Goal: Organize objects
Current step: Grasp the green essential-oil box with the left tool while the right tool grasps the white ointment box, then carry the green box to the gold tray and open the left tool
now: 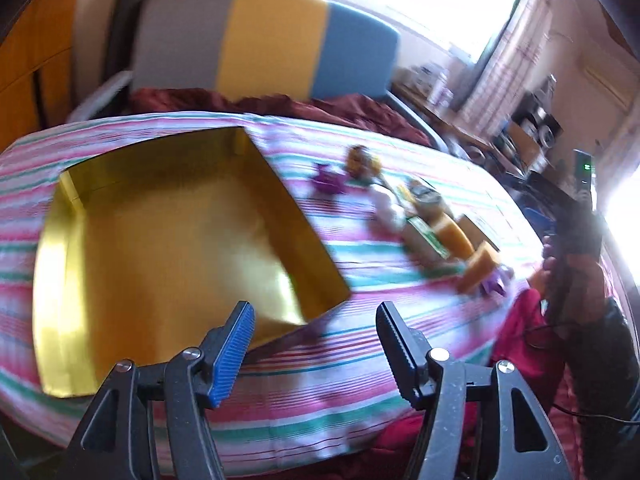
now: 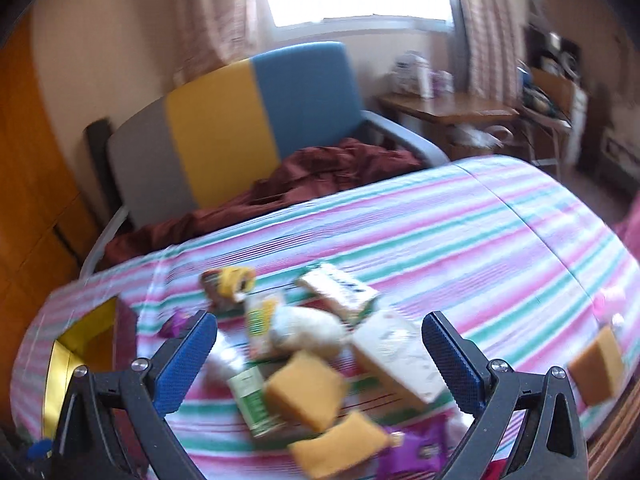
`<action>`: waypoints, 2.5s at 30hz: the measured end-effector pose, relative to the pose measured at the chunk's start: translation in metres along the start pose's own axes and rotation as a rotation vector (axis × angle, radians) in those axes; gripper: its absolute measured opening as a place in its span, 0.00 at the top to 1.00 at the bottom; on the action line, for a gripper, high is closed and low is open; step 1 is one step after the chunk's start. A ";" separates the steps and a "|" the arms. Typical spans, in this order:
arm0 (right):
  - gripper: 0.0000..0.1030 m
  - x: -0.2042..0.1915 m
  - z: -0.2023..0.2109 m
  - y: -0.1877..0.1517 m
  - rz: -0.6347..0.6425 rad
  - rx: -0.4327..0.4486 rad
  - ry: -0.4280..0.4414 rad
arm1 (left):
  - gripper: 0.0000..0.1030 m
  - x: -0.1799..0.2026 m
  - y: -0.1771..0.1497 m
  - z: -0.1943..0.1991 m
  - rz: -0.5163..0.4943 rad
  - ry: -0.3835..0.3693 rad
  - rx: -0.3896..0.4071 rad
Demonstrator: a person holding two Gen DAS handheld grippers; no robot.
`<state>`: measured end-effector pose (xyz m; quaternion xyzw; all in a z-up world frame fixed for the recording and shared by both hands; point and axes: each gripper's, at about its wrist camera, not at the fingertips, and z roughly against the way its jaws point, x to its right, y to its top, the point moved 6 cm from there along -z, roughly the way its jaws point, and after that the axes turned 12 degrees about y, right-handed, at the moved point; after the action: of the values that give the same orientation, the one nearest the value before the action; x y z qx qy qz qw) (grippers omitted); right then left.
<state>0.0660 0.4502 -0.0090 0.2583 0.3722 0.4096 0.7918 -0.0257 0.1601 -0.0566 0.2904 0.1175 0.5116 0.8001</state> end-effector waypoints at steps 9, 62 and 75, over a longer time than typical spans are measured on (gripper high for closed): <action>0.00 0.047 -0.002 -0.012 -0.278 -0.001 0.084 | 0.38 0.091 0.025 -0.044 -0.131 -0.075 -0.102; 0.00 0.058 -0.060 -0.017 -0.072 -0.301 -0.160 | 0.71 0.129 -0.031 -0.103 -0.339 -0.097 -0.087; 0.50 0.094 -0.093 -0.041 -0.054 -0.483 -0.229 | 0.70 0.131 -0.032 -0.101 -0.332 -0.093 -0.054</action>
<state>0.0463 0.5170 -0.1286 0.0963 0.1785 0.4333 0.8782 0.0085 0.3009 -0.1420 0.2686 0.1131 0.3613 0.8857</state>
